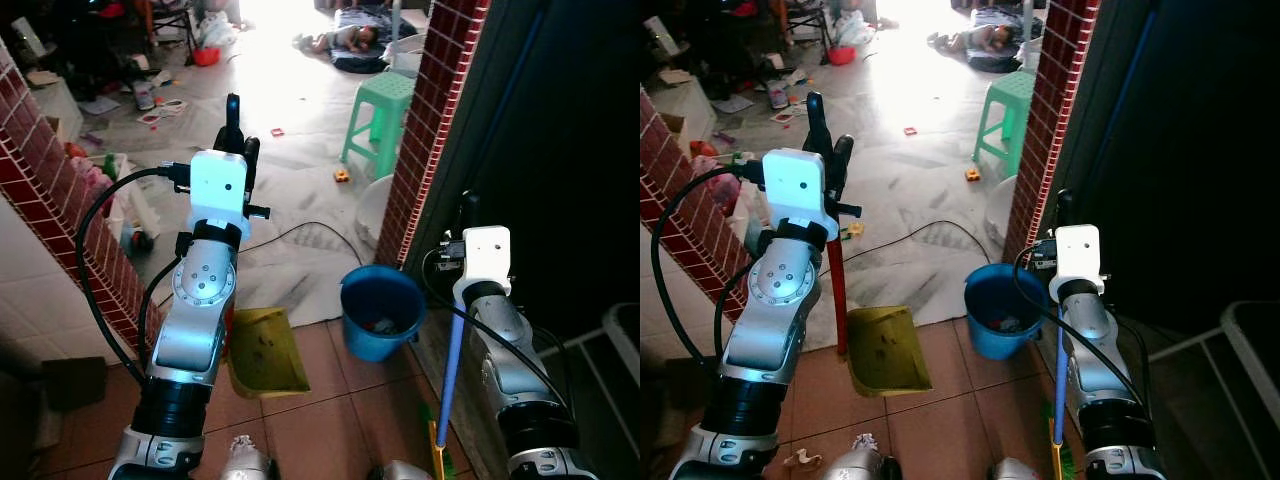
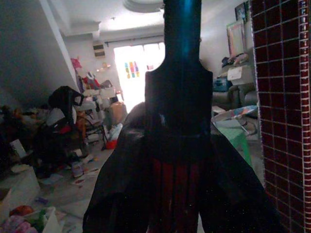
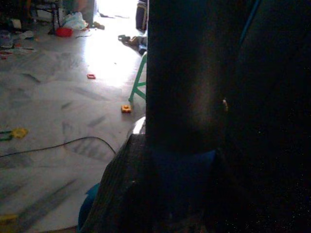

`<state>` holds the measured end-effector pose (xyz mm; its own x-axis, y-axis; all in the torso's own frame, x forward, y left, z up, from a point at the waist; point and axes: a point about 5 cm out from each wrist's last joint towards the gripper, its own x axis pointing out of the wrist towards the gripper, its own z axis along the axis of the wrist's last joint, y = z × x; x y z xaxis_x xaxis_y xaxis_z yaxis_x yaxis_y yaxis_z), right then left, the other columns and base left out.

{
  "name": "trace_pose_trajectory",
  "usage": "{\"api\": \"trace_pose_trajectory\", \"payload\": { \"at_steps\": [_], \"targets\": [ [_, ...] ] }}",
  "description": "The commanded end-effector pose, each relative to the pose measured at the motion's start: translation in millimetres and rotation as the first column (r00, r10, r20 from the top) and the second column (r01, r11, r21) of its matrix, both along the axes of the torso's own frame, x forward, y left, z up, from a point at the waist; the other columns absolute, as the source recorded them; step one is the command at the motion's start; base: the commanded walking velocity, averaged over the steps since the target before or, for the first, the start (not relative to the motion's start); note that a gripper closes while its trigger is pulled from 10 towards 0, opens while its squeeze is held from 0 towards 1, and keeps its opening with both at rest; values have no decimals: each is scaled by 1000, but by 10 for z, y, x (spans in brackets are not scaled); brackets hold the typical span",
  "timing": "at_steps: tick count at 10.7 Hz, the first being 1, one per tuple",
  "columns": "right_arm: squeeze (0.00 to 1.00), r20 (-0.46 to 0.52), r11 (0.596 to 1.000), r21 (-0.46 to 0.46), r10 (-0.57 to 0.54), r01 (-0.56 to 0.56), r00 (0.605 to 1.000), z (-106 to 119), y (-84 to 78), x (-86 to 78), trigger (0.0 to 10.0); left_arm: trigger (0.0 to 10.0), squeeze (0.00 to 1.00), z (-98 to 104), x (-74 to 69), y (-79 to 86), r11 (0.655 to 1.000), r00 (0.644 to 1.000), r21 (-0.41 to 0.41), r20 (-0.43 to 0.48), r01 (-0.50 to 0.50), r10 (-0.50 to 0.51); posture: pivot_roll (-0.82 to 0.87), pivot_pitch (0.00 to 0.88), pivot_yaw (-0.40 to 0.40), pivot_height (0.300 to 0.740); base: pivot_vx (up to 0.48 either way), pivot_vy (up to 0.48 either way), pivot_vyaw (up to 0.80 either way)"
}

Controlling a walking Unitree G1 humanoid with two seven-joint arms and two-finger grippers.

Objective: Sweep floor

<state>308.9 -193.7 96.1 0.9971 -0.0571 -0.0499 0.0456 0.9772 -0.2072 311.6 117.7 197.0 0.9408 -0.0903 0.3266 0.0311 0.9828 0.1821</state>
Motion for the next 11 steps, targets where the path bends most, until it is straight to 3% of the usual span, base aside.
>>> {"api": "trace_pose_trajectory", "payload": {
  "at_steps": [1, 6, 11],
  "targets": [
    [0, 40, 1000, -8, -5, 5, 999, 96, -17, 47, 10000, 10000, 0, 157, -26, -17, 1000, 997, 7, 71, 11, -12, -19, 0, 15, 740, 0, 0, 0],
    [0, 43, 1000, -5, -4, 4, 999, 103, -12, 51, 10000, 10000, 0, 108, -24, -6, 1000, 998, 14, 56, 7, -7, -19, 0, 15, 740, -96, 0, 0],
    [0, 55, 998, 50, 32, -35, 998, 117, 120, 41, 10000, 10000, 0, -212, -30, 61, 1000, 999, 10, -46, -17, 18, -22, 0, 17, 740, -97, 0, 0]
  ]
}}
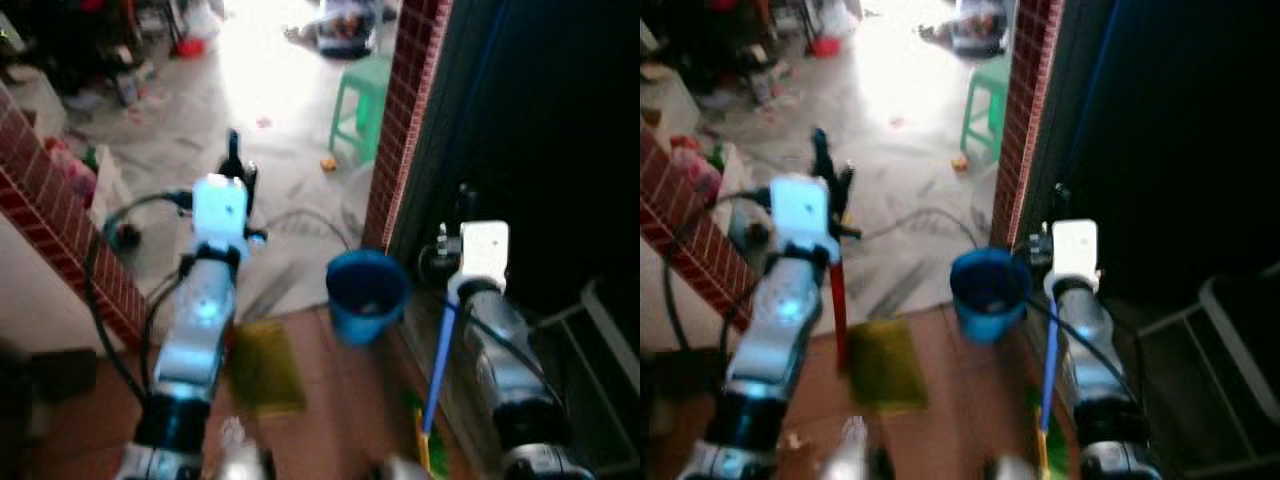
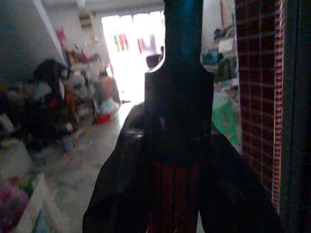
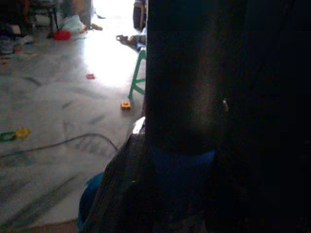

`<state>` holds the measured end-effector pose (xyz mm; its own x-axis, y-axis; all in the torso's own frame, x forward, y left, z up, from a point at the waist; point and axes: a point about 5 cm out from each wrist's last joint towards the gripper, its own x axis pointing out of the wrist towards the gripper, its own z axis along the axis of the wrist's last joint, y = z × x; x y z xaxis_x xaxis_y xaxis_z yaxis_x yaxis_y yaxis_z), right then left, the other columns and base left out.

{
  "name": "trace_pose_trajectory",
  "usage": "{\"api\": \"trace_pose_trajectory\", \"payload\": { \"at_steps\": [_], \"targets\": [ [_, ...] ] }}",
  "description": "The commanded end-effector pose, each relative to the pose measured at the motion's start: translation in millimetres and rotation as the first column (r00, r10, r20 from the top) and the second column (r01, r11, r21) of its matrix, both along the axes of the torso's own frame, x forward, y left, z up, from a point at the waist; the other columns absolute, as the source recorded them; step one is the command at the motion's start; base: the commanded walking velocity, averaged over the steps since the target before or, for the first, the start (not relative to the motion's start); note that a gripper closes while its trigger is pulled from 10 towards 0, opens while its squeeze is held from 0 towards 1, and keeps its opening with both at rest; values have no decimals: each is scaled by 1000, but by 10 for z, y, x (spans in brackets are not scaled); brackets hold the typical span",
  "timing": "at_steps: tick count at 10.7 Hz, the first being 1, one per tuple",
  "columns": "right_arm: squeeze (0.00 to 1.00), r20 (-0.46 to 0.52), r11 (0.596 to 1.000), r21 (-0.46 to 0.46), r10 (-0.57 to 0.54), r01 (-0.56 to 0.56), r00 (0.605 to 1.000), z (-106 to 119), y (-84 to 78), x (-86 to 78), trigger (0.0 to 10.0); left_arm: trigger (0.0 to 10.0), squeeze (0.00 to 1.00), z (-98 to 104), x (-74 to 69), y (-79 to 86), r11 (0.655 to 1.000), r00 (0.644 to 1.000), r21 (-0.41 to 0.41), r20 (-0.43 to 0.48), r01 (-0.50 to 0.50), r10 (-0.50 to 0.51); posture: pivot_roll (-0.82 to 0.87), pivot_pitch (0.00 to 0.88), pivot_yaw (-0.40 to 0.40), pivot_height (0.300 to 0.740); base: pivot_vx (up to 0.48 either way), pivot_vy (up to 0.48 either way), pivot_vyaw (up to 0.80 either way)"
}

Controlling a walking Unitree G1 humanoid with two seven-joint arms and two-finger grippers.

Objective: Sweep floor

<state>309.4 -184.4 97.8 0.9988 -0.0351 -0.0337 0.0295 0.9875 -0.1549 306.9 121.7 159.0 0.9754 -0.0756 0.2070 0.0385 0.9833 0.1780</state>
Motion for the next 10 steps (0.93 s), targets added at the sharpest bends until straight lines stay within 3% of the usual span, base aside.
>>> {"api": "trace_pose_trajectory", "payload": {
  "at_steps": [1, 3, 6, 10],
  "targets": [
    [0, 33, 1000, 9, 23, -23, 999, 94, 56, 33, 10000, 10000, 0, 116, 14, 23, 1000, 998, 14, 62, -5, 4, -22, 0, 15, 740, 0, 0, 0],
    [0, 32, 998, 31, 50, -51, 998, 94, 114, 28, 10000, 10000, 0, 54, 5, 11, 1000, 999, 8, 49, -8, 7, -25, 0, 15, 740, 0, 0, 0],
    [0, 37, 998, 31, 62, -63, 997, 105, 137, 43, 10000, 10000, 0, 105, 29, 3, 1000, 998, 4, 66, -10, 10, -22, 0, 11, 740, -371, 0, 0],
    [0, 33, 997, 36, 73, -75, 997, 95, 159, 44, 10000, 10000, 0, 31, 31, -2, 1000, 999, 12, 52, -11, 10, -20, 0, 10, 740, -399, 0, 0]
  ]
}}
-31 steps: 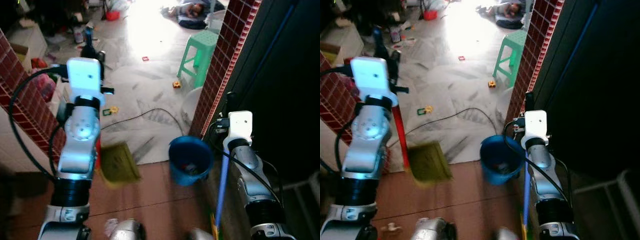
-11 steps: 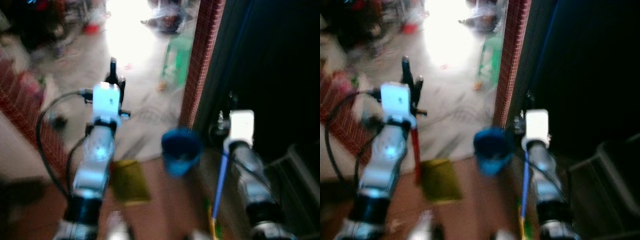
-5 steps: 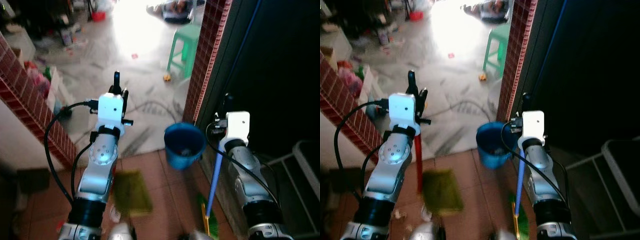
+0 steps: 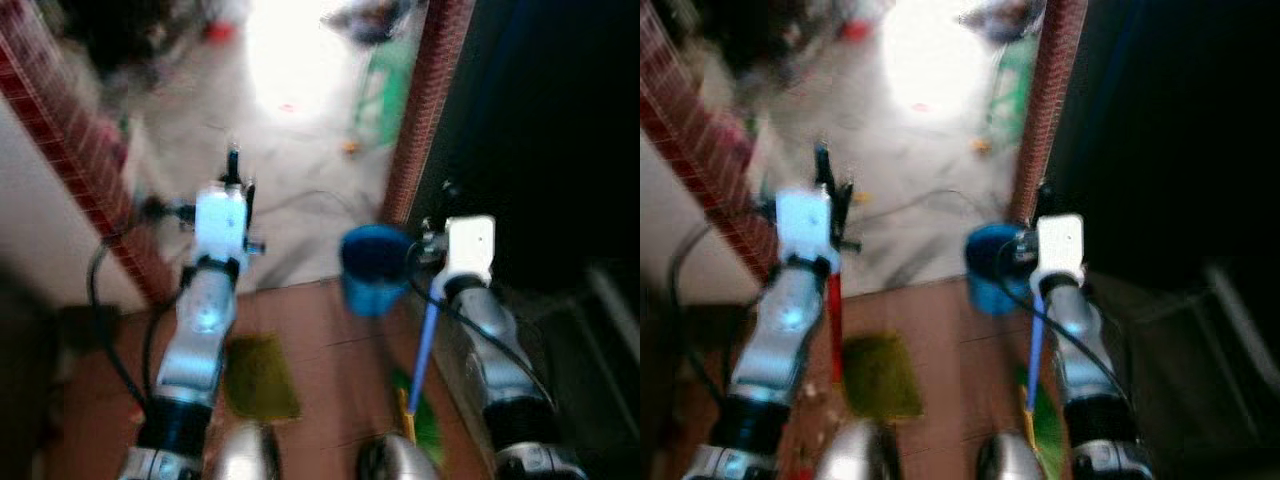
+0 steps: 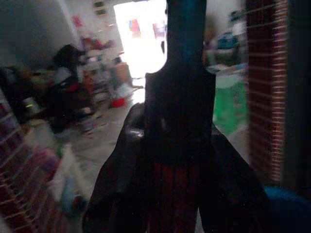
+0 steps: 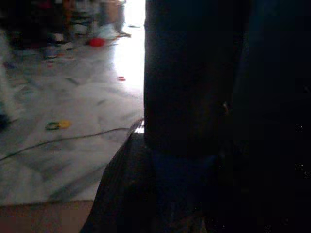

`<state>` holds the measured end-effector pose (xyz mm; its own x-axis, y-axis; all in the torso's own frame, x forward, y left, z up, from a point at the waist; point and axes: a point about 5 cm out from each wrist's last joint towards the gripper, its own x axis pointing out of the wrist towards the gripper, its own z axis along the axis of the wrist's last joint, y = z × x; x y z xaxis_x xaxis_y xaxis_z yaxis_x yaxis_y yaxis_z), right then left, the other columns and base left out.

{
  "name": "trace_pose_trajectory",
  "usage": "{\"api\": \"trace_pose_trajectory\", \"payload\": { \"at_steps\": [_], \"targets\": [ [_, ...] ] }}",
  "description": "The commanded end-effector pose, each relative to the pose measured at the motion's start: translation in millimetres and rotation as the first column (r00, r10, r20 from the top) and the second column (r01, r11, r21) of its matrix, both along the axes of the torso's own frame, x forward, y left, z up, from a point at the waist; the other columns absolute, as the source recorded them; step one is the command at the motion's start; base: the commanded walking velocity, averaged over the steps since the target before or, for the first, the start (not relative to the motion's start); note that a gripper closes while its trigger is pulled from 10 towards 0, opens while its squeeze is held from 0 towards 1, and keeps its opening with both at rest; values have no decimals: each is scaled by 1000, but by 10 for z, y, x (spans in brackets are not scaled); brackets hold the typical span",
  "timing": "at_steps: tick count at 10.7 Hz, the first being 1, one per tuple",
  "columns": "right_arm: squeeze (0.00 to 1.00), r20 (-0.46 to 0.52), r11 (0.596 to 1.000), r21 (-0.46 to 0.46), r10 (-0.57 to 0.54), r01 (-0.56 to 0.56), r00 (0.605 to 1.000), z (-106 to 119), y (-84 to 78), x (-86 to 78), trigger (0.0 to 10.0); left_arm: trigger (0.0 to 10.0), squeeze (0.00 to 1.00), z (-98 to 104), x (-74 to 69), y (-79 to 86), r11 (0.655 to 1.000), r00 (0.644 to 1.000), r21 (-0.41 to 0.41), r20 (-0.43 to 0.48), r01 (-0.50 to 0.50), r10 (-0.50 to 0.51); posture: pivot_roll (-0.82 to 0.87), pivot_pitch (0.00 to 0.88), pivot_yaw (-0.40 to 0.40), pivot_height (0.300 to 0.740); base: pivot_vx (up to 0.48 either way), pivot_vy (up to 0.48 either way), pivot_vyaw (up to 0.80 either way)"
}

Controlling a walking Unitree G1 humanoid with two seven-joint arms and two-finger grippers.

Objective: Sweep floor

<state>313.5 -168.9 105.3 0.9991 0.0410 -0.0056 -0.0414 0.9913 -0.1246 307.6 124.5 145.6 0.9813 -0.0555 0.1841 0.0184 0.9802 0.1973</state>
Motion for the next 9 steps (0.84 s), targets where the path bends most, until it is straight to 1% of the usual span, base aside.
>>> {"api": "trace_pose_trajectory", "payload": {
  "at_steps": [1, 3, 5, 6, 7, 8, 9],
  "targets": [
    [0, 5, 1000, 6, -1, 1, 1000, 22, 6, -2, 10000, 10000, 0, 156, 20, -31, 1000, 997, -6, 71, 17, -16, -23, 0, 11, 740, -401, 0, 0],
    [0, 8, 1000, 3, -3, 3, 1000, 25, 4, -5, 10000, 10000, 0, 158, 20, -38, 1000, 997, -5, 72, 22, -21, -24, 0, 13, 740, -399, 0, 0],
    [0, 4, 1000, 3, 4, -4, 1000, 9, 20, 0, 10000, 10000, 0, 157, 29, -15, 1000, 997, -1, 81, 10, -10, -12, 0, 7, 740, -304, 0, 0],
    [0, 2, 1000, 3, 9, -9, 1000, 10, 33, 24, 10000, 10000, 0, 58, 54, 33, 999, 998, 21, 23, -51, 50, 0, 0, 5, 740, 0, 0, 0],
    [0, 10, 1000, 3, 20, -20, 1000, 41, 52, 55, 10000, 10000, 0, 21, 66, 59, 997, 997, -9, -15, -74, 74, 10, 0, 10, 740, 0, 0, 0],
    [0, 26, 999, 25, 32, -32, 999, 104, 71, 97, 10000, 10000, 0, -24, 67, 90, 991, 990, -33, -53, -132, 130, 39, 0, 9, 740, 0, 0, 0],
    [0, 46, 998, 44, 38, -40, 998, 144, 88, 95, 10000, 10000, 0, -91, 21, 98, 985, 988, -101, -90, -137, 128, 35, 0, 10, 740, 0, 0, 0]
  ]
}}
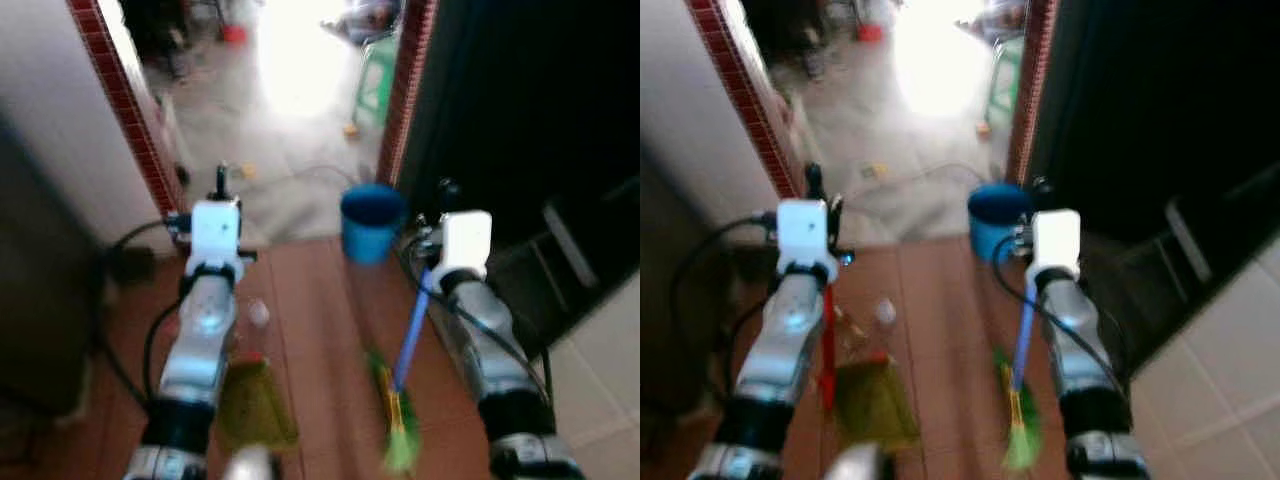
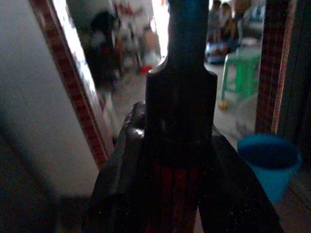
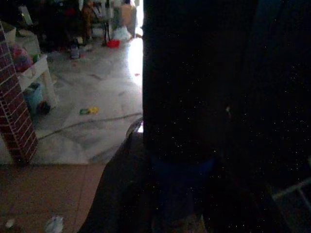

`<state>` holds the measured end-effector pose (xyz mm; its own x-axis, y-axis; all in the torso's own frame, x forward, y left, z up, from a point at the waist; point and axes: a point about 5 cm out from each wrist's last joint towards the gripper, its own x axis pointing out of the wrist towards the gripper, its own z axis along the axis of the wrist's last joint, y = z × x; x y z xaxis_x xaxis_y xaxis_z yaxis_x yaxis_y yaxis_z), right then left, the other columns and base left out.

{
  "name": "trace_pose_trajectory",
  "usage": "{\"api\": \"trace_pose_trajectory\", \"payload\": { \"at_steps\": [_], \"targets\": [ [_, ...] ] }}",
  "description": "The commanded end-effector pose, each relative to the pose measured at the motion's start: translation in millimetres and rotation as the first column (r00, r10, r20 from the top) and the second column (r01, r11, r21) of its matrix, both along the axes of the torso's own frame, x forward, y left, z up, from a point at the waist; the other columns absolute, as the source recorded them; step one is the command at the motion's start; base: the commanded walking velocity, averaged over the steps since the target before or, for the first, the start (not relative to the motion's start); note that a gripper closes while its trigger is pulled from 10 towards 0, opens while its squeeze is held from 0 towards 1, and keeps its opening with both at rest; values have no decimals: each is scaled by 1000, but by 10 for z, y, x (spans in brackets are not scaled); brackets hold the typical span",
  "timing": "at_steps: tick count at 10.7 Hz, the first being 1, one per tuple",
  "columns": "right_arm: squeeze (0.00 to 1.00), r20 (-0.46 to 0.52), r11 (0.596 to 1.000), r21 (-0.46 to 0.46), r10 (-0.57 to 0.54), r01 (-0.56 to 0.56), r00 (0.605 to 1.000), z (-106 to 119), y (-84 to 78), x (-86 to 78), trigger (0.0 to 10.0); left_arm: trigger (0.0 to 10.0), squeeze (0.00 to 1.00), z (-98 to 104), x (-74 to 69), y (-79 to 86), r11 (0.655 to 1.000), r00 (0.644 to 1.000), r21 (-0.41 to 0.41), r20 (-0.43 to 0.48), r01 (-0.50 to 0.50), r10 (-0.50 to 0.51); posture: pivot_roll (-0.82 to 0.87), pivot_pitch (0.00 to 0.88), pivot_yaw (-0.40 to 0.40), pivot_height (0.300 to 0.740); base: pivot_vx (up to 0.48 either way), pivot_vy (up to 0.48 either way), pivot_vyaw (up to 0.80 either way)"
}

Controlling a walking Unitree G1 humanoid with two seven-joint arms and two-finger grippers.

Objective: Sweep floor

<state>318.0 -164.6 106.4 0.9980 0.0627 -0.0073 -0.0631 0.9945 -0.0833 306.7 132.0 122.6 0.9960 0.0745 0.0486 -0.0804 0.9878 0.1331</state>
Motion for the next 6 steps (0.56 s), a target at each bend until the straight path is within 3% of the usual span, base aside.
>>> {"api": "trace_pose_trajectory", "payload": {
  "at_steps": [1, 3, 4, 6],
  "targets": [
    [0, 64, 1000, 20, 18, -19, 998, 149, 60, 34, 10000, 10000, 0, 51, -15, 39, 998, 999, -68, 28, -15, 17, 32, 1, 7, 740, 0, 0, 0],
    [0, 65, 999, 34, 30, -32, 997, 124, 107, -17, 10000, 10000, 0, -150, -108, 129, 990, 1000, -143, -2, 4, -4, 20, 0, -7, 740, 0, 0, 0],
    [0, 55, 998, 45, 31, -33, 998, 96, 107, -25, 10000, 10000, 0, -233, -123, 212, 992, 999, -115, -24, -52, 49, 28, 0, -18, 740, 0, 0, 0],
    [0, 50, 996, 58, 58, -61, 997, 76, 179, -2, 10000, 10000, 0, -281, -95, 276, 995, 998, -79, -15, -57, 56, 37, 0, -26, 740, 0, 0, 0]
  ]
}}
